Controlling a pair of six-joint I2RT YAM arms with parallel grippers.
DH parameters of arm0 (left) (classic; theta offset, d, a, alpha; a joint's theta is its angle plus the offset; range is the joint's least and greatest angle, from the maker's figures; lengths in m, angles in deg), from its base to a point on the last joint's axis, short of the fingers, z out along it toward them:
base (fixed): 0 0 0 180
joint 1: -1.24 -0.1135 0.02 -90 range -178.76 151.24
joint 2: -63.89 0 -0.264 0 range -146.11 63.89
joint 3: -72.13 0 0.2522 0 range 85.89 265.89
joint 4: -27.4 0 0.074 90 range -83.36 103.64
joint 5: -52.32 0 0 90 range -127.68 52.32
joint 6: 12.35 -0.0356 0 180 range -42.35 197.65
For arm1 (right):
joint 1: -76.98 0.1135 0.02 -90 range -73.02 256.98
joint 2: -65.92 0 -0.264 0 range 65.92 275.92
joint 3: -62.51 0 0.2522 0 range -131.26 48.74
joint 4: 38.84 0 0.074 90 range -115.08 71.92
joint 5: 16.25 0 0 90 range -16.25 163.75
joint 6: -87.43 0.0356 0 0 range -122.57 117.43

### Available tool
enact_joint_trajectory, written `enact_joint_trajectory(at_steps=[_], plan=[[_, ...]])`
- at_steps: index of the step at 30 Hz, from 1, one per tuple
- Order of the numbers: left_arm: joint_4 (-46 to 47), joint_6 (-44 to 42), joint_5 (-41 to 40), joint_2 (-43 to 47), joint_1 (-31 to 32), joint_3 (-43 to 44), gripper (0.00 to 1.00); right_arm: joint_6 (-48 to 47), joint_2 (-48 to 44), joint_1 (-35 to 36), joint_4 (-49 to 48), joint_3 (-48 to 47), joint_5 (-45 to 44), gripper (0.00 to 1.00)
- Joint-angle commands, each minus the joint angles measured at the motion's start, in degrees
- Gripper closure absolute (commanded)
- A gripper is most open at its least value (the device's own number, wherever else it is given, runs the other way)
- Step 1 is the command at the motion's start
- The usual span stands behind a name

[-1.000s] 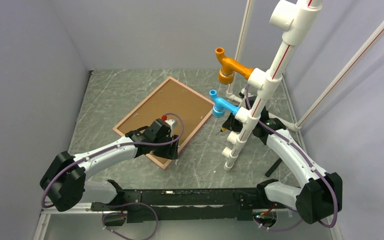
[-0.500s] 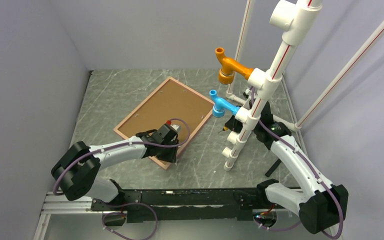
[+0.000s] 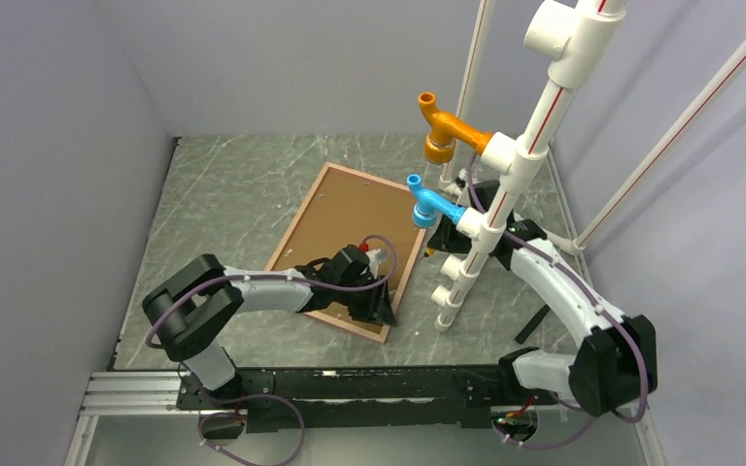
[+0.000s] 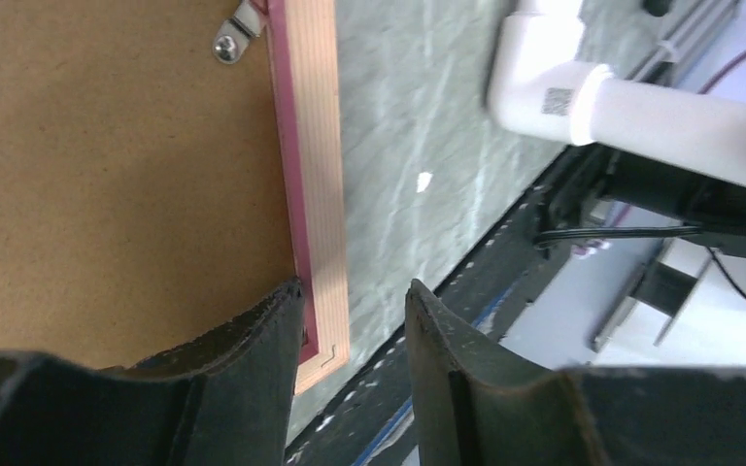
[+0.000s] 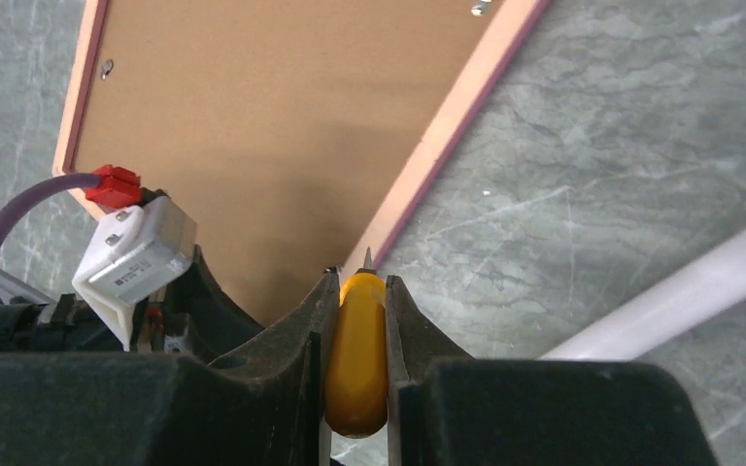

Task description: Take the photo out of the frame

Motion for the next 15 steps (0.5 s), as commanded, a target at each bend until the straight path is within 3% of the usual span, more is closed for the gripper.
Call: enact_joint_trajectory(at_steps=[1, 5, 15], plan=[[8.7, 3.8, 7.1, -1.8, 0.3, 4.4, 0.5, -3.6, 5.2, 2.5, 2.0, -5.7, 2.7, 1.0], [4.1, 0.8, 4.8, 2.6, -1.4, 4.1, 0.43, -4.9, 7.6, 4.7, 3.9, -7.4, 1.8, 1.0], [-15.1, -4.1, -1.8, 24.4, -13.6, -6.8, 0.41, -6.2, 14.4, 9.2, 6.0, -10.9, 0.5, 1.0]])
